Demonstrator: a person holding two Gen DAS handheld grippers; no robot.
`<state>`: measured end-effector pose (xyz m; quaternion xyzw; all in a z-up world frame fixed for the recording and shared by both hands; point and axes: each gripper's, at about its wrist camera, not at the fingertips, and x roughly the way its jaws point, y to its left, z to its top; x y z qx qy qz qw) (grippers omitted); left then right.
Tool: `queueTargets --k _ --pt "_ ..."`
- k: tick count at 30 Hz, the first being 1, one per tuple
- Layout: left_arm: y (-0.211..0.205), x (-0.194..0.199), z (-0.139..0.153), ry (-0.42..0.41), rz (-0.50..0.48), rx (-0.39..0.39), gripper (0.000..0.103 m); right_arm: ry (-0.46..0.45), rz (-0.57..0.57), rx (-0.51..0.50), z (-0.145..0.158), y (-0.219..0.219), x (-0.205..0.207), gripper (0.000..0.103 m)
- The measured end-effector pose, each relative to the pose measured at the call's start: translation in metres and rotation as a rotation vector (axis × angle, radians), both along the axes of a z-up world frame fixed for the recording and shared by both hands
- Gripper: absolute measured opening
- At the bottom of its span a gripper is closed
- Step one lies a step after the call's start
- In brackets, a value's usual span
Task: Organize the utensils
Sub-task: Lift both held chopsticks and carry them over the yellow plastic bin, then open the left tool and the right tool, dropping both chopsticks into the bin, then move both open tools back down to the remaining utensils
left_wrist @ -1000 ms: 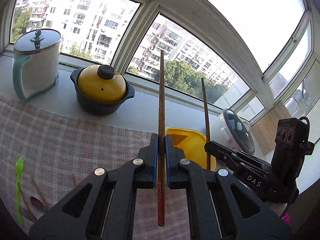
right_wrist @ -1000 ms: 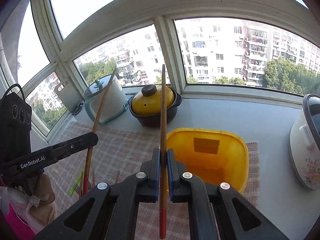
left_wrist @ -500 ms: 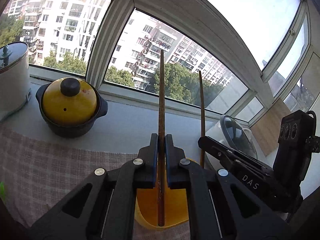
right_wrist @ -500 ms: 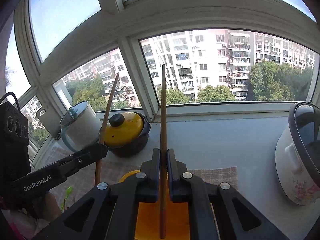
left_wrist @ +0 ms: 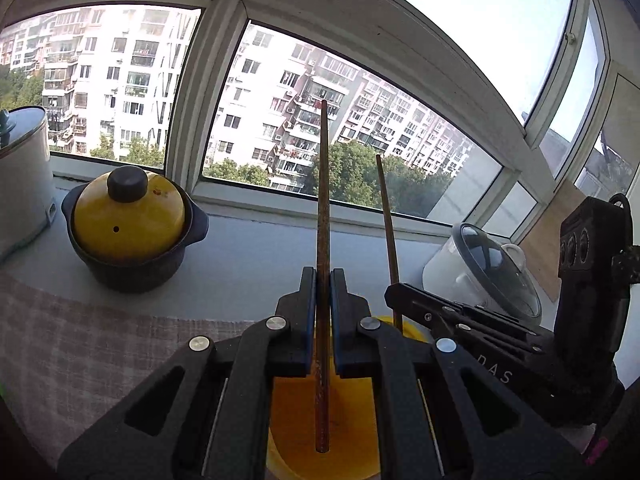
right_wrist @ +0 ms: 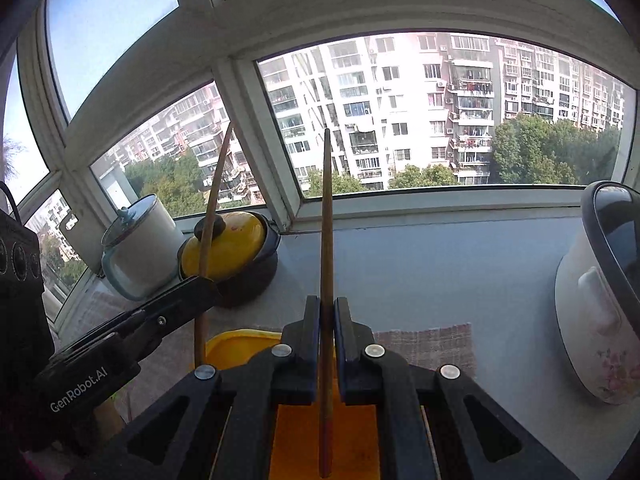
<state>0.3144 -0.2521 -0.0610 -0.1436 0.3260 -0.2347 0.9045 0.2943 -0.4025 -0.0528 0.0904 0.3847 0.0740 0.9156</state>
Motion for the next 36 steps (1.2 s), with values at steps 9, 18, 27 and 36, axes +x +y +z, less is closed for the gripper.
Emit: queueTargets --k 9,18,27,36 --pt "0.000 -0.009 0.000 0.015 -0.028 0.028 0.012 -0.005 0.000 -0.023 0.002 -0.001 -0.007 0.013" --pt "0.016 -0.028 0.010 0.014 -0.022 0.043 0.025 -0.022 -0.016 -0.036 0.008 -0.004 -0.025 0.031" --pt "0.041 -0.048 0.016 0.039 -0.041 0.077 0.025 -0.055 -0.061 -0.044 0.021 -0.001 -0.054 0.059" --pt "0.114 -0.081 0.018 0.058 0.007 0.110 0.057 -0.117 -0.055 -0.048 0.039 0.026 -0.093 0.101"
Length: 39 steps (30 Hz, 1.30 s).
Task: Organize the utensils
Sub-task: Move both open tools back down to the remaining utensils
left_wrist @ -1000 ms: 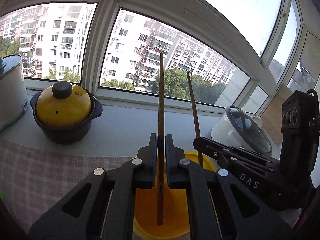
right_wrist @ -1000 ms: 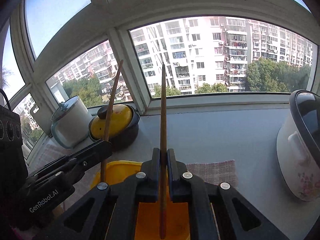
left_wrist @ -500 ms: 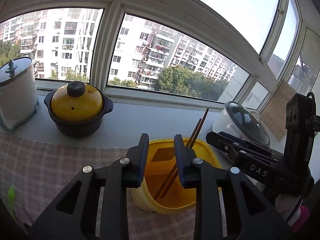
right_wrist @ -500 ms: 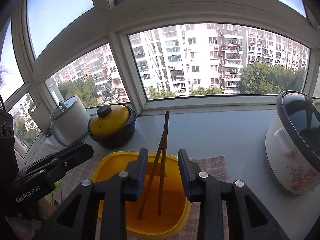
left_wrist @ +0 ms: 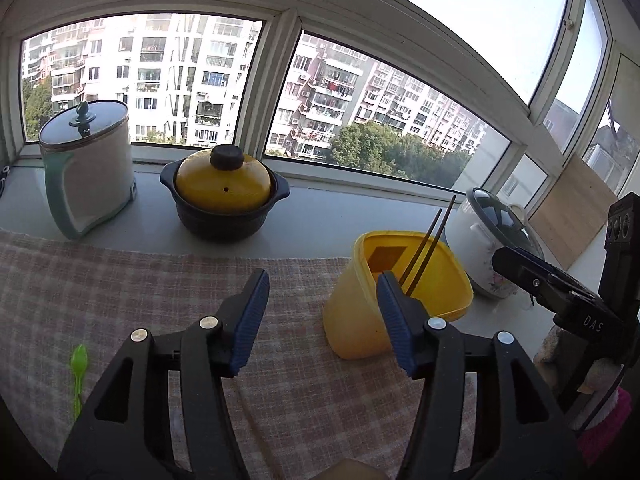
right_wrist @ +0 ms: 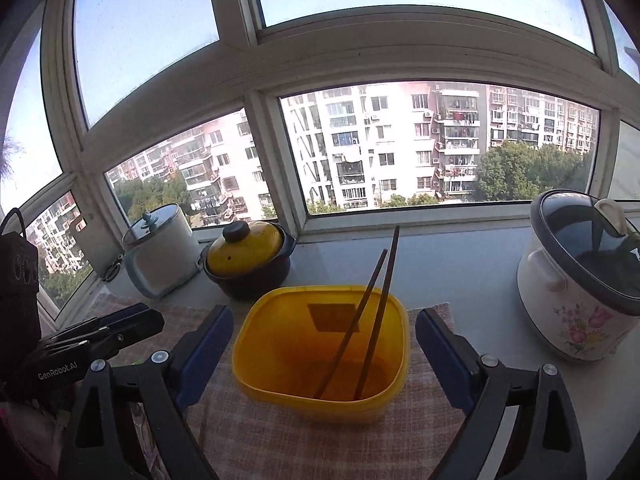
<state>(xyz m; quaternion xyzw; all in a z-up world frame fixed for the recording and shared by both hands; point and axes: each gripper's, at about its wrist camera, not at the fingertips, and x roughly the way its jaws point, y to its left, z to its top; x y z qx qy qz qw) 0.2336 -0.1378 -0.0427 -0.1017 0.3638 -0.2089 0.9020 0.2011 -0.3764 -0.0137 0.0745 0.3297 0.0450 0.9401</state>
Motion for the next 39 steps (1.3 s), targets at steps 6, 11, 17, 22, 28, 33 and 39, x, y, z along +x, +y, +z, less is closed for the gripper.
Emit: queueTargets --k 6,11,17,22,28,33,39 --pt "0.060 -0.017 -0.003 0.031 0.074 0.081 0.057 -0.024 0.042 -0.005 0.005 0.026 -0.023 0.103" --pt "0.106 -0.026 -0.021 0.104 0.121 0.131 0.057 0.033 0.117 -0.020 -0.004 0.050 -0.030 0.103" --pt "0.147 -0.038 -0.048 0.185 0.170 0.153 0.057 0.115 0.212 -0.054 -0.024 0.086 -0.034 0.103" --pt "0.175 -0.043 -0.065 0.242 0.198 0.134 0.057 0.209 0.288 -0.006 -0.046 0.114 -0.031 0.099" --pt "0.201 -0.037 -0.087 0.338 0.208 0.122 0.044 0.327 0.342 0.065 -0.076 0.143 -0.021 0.079" --pt "0.211 -0.041 -0.107 0.409 0.177 0.084 0.033 0.446 0.372 0.140 -0.107 0.165 -0.014 0.065" --pt "0.203 -0.051 -0.128 0.464 0.140 0.060 0.020 0.557 0.424 0.170 -0.137 0.194 -0.010 0.046"
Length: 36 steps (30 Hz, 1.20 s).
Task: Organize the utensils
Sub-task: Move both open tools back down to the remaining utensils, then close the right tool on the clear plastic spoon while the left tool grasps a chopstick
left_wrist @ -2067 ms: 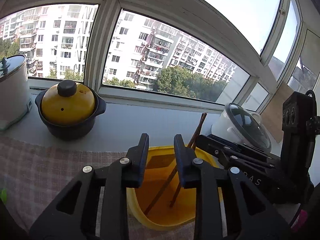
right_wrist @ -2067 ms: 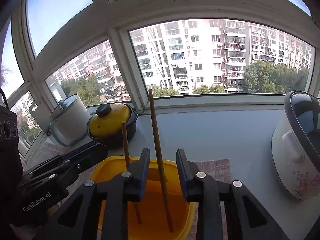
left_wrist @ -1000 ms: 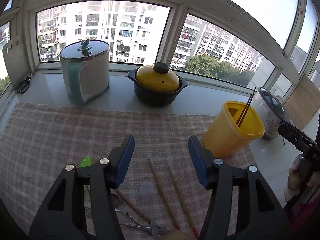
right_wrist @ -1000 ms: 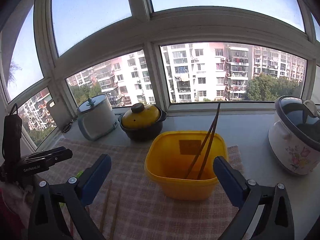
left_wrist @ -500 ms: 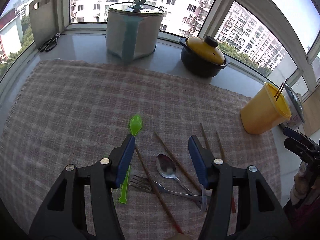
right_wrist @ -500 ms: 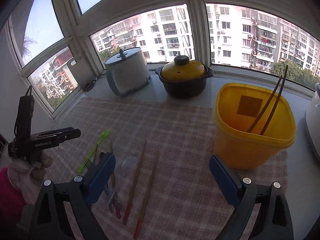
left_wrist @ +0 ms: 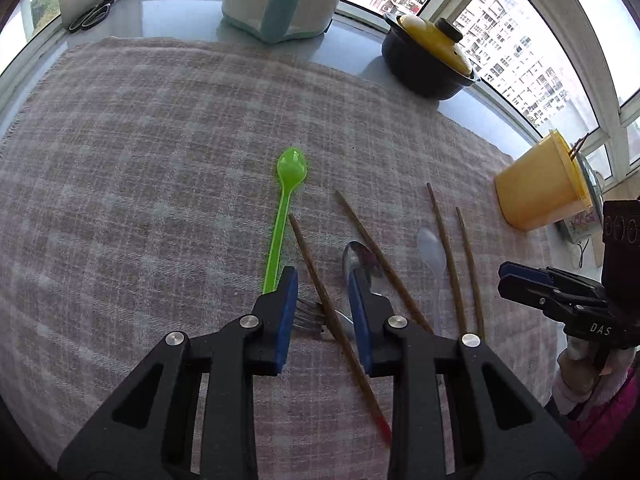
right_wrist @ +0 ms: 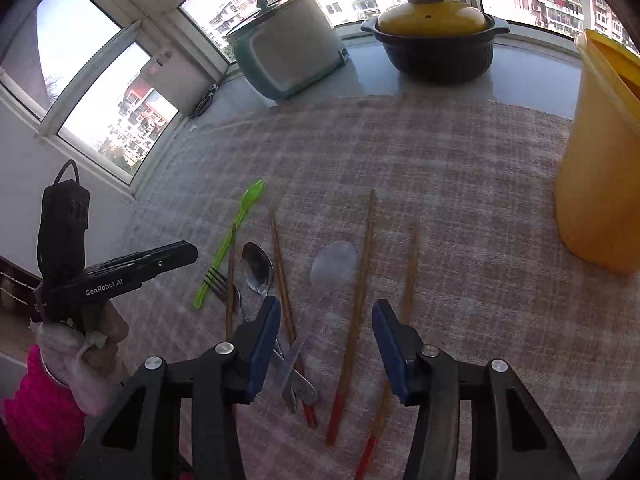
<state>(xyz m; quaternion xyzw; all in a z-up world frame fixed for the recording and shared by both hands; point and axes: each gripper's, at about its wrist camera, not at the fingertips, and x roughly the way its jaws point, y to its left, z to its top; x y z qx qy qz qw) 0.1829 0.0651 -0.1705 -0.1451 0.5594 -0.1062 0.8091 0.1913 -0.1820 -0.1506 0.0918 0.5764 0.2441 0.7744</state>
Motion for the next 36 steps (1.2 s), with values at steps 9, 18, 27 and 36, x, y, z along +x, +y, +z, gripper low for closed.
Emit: queueTargets --k 9,18,27,36 --pt "-0.005 0.007 -0.019 0.060 0.015 -0.052 0.015 0.112 0.003 -0.008 -0.032 0.024 0.013 0.032" --pt "-0.008 0.019 -0.030 0.099 0.030 -0.037 0.015 0.178 -0.025 0.017 -0.045 0.025 0.023 0.028" --pt "-0.011 0.029 -0.038 0.125 0.033 -0.020 0.015 0.221 -0.040 -0.001 -0.058 0.031 0.028 0.023" --pt "-0.017 0.038 -0.039 0.121 0.022 0.010 0.015 0.218 -0.032 -0.030 -0.061 0.038 0.033 0.017"
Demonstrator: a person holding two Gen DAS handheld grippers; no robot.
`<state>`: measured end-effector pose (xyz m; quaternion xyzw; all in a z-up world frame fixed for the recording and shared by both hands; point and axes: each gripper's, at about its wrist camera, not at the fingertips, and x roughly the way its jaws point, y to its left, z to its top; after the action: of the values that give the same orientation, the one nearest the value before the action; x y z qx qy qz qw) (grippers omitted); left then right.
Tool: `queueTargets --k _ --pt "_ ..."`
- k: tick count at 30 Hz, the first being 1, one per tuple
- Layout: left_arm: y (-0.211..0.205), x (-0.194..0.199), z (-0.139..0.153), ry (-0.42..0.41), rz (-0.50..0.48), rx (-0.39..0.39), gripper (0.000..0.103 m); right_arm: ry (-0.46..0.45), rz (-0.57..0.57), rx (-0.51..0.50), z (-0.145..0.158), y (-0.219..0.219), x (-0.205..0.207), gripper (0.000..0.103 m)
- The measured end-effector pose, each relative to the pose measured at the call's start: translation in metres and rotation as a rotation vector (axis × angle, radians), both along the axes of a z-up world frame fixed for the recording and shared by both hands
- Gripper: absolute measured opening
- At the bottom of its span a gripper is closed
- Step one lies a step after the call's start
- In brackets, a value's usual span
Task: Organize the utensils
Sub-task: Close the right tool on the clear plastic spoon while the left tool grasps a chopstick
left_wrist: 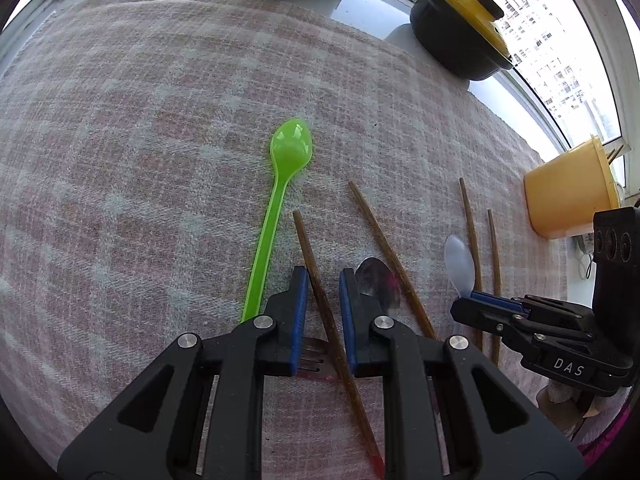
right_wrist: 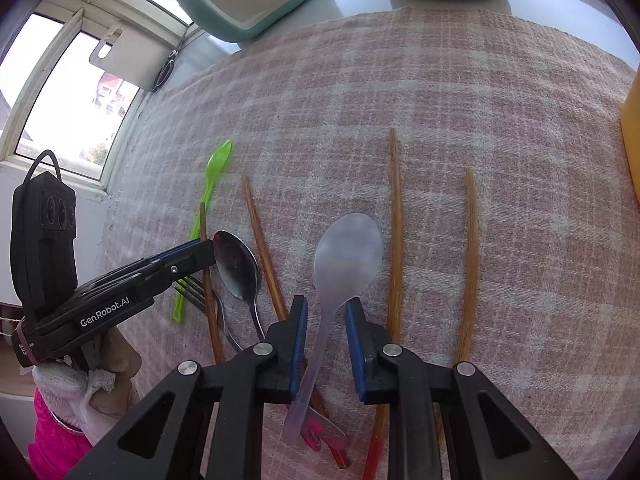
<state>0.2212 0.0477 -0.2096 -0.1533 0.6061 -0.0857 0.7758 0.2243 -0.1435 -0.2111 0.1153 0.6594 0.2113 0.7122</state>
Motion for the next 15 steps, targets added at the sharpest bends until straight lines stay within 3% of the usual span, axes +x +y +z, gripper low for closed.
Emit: queueTargets --k 5,7,15 --pt "-0.010 0.005 0.001 -0.011 -0.027 0.048 0.015 -0.013 0.023 -0.045 0.000 0.010 0.002 0.011" --pt "-0.014 0.006 0.001 -0.030 -0.040 0.076 0.009 -0.018 0.027 -0.054 -0.001 0.013 0.002 0.009" --pt "-0.001 0.001 0.001 -0.044 0.024 0.006 0.005 -0.026 0.023 -0.038 -0.002 0.015 0.000 0.003"
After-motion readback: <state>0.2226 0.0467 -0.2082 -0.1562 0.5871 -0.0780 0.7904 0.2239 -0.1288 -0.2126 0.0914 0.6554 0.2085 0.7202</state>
